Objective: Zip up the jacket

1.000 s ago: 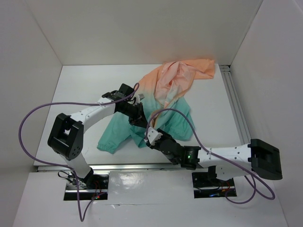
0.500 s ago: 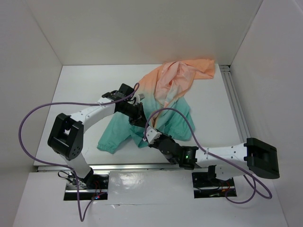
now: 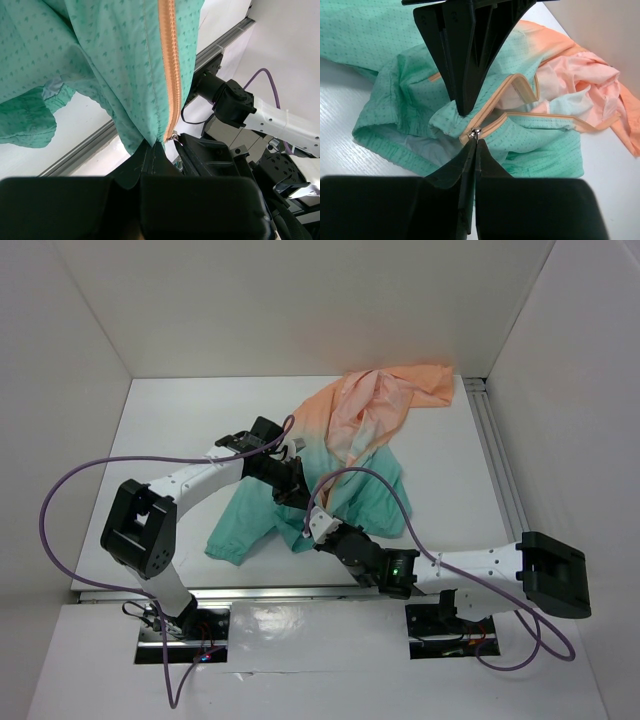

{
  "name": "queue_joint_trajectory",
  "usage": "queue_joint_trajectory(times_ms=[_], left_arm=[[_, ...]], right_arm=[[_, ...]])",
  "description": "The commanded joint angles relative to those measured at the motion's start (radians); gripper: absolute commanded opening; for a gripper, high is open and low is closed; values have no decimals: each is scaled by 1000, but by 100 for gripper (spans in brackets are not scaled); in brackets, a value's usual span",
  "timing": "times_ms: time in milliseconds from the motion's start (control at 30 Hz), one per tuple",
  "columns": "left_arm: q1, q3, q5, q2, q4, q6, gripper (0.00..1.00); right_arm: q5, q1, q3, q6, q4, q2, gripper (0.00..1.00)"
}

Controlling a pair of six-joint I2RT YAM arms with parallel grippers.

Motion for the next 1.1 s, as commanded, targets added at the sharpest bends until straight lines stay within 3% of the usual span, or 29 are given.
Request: queue_joint_trajectory(times_ms=[0, 233, 600, 967, 1000, 1067], left_arm=[[5, 8, 29, -32, 1, 2, 0], [5, 8, 49, -22, 1, 31, 0], [-5, 28, 68, -2, -17, 82, 0], [4, 57, 45, 9, -28, 91, 0], [5, 57, 45, 9, -28, 91, 1], [17, 57, 45, -2, -28, 91, 15]], right_arm=[[12, -4, 34, 3, 37, -25, 2], [-21, -15, 43, 3, 28, -25, 0], [-194, -118, 91, -6, -8, -22, 0], [-263, -127, 111, 23, -63, -11, 0], [-272, -127, 111, 23, -63, -20, 0], [-272, -127, 111, 32, -72, -20, 0]])
